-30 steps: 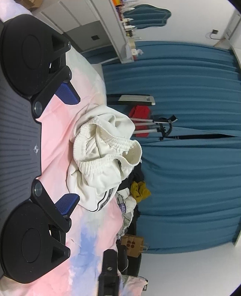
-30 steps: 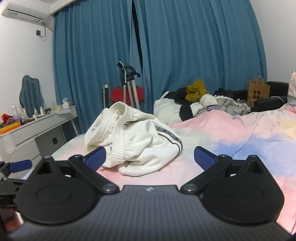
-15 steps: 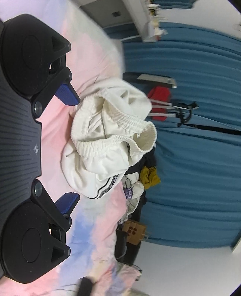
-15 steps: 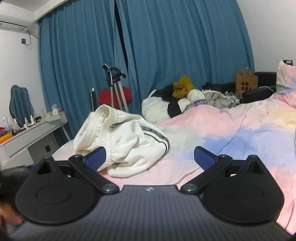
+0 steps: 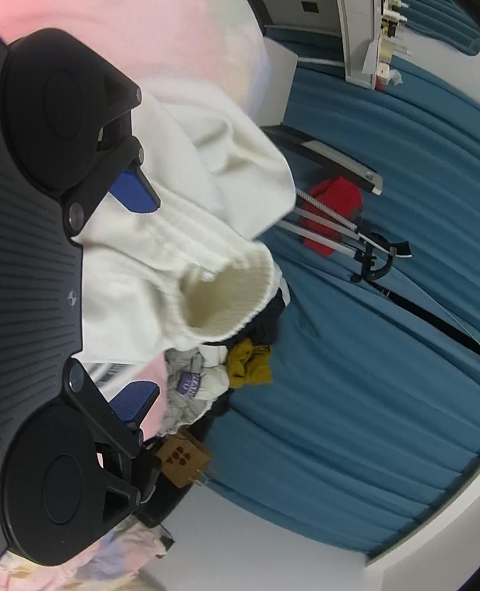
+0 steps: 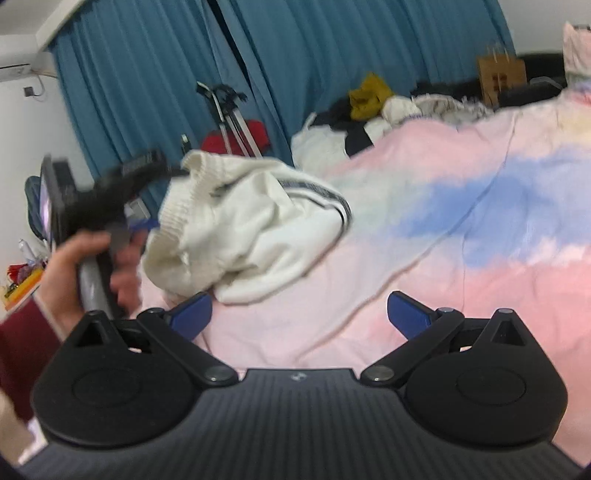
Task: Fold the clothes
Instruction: 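Grasp the ribbed cuff of the white sweatpants with the left gripper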
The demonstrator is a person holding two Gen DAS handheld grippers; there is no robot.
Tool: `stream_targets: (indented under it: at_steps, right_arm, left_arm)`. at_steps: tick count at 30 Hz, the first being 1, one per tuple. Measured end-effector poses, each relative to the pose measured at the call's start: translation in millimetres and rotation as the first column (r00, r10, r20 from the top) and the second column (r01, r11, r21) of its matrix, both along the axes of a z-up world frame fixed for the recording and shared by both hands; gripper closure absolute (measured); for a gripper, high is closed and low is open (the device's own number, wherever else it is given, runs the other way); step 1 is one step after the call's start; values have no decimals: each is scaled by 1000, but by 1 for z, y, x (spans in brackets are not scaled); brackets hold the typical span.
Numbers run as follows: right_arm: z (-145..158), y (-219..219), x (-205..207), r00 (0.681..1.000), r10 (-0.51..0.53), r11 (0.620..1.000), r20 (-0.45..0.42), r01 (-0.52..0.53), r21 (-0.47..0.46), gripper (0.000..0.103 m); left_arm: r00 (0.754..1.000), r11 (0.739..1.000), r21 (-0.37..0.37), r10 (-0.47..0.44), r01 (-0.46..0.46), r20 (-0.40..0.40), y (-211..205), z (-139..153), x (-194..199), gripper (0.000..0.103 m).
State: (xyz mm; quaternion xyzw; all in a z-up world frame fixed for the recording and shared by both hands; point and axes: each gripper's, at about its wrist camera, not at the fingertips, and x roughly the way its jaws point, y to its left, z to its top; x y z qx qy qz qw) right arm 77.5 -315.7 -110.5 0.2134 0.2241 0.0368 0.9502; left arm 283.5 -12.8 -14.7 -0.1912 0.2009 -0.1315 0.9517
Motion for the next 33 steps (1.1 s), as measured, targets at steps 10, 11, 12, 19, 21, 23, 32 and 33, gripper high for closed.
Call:
stream_targets:
  at_steps: [10,11,12,19,21,23,32,33]
  right_arm:
    - [-30,-4,20,1000,27,999,-12,-27,48,0]
    - [-30,-4,20,1000,24,999,-3,-24,45,0]
    - [-30,-4,20,1000,18,999,10,-18,37,0]
    - [-18,-3,11,995,-14,999,96,18,-36,0]
    - [-13,-3,7,992,-23,998,123,30,-54,0]
    - [-7,-3,3,988,-31,997,151,41,-69,0]
    - [23,-9,-29,975,-57,994,217,76,-80,0]
    - [26,-10,-34,973,-61,994,223,81,-80,0]
  left_arm:
    - [996,993,100,73,-68,-52,-43,11,119,51]
    - [994,992,102,82,-74,-74,-45,13,128,61]
    - [993,995,82,71,-63,-91,-45,17,133,70]
    - [1000,995,104,4,-6,23,-57,69,83,93]
    - [996,987,152,-58,47,67,-68,85,42,93]
    - [987,975,192,-132,113,91,-77,96,1,93]
    - [946,926,217,-324,310,31,-77,64,-163,93]
    - [944,925,206,-329,319,13,-73,54,-177,93]
